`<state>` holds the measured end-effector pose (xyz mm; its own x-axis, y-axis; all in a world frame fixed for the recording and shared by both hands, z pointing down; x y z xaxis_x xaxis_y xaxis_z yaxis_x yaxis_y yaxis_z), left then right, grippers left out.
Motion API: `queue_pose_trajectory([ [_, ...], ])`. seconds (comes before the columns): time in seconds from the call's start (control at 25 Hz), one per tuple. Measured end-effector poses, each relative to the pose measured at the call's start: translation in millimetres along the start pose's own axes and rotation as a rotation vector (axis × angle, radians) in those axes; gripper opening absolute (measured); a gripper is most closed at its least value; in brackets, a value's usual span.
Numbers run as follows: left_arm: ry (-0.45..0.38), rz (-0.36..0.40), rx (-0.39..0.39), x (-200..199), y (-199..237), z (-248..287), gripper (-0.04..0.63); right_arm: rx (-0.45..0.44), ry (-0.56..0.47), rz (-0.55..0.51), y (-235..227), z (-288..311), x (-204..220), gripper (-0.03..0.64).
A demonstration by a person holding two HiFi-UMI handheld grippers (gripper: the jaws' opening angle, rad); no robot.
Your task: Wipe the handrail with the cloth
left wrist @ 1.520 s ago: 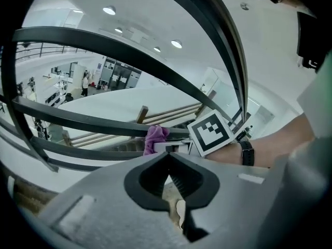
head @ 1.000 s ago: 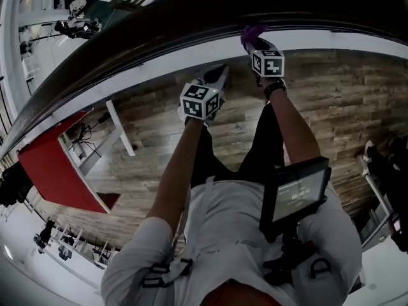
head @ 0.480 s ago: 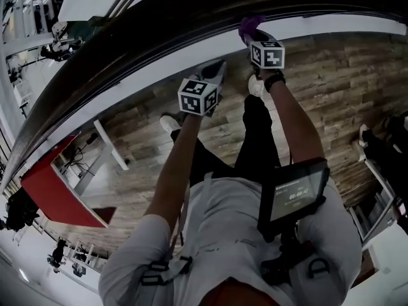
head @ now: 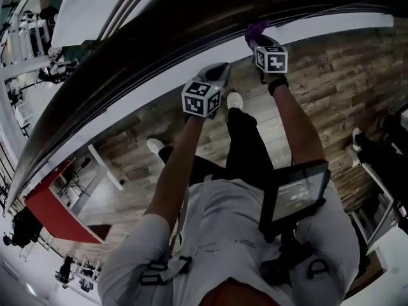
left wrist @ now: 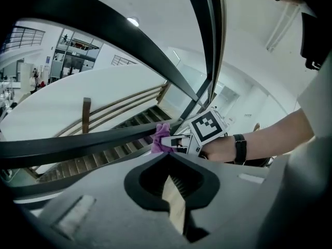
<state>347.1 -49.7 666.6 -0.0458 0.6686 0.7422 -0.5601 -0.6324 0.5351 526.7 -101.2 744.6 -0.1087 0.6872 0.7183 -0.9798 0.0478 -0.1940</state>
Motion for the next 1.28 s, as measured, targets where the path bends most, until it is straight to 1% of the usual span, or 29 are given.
queue_pose_trajectory([
  [0.16, 0.029, 0.030, 0.035, -5.2, -26.3, 51.6, 0.000, 0.032, -0.012, 0.028, -62.5, -3.9, -8.1, 0.098],
  [0.28, 0.045, 0.043, 0.060, -9.0, -46.1, 83.9, 0.002, 0.043, 0.002, 0.002, -107.4, -5.0, -13.0, 0.098],
  [0.4, 0.062, 0.060, 0.089, -15.6, -63.2, 112.5, 0.000, 0.091, -0.002, 0.000, -153.2, -8.2, -23.8, 0.098],
  [0.52, 0.075, 0.066, 0.108, -21.6, -76.6, 126.4, 0.002, 0.162, -0.019, 0.032, -188.5, -15.5, -33.3, 0.098],
  [0.72, 0.086, 0.096, 0.124, -38.1, -88.2, 137.4, 0.000, 0.243, -0.020, 0.089, -224.9, -32.5, -58.9, 0.098],
  [0.88, 0.121, 0.096, 0.127, -42.9, -97.1, 136.9, 0.001, 0.235, -0.013, 0.094, -232.5, -41.7, -69.1, 0.098],
  [1.0, 0.129, 0.103, 0.133, -54.9, -105.8, 133.1, 0.002, 0.224, -0.042, 0.112, -227.3, -52.4, -78.7, 0.098],
  [1.16, 0.117, 0.101, 0.138, -73.0, -115.8, 115.0, 0.002, 0.200, -0.078, 0.134, -202.6, -73.1, -90.8, 0.098],
  [1.28, 0.109, 0.105, 0.144, -83.3, -122.6, 94.4, 0.002, 0.173, -0.079, 0.086, -171.9, -90.6, -94.7, 0.098],
])
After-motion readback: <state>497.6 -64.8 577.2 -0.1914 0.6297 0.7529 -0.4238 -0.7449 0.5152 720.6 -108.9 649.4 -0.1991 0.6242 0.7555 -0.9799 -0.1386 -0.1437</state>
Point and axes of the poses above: the fingertips, and each gripper's own axes: z forward along the fingers, y to its left, x out of its underside, the point moved 5 cm from there along -z, backward along the fingers, and after that the axes turned 8 degrees about -y, right-handed, at the moved point
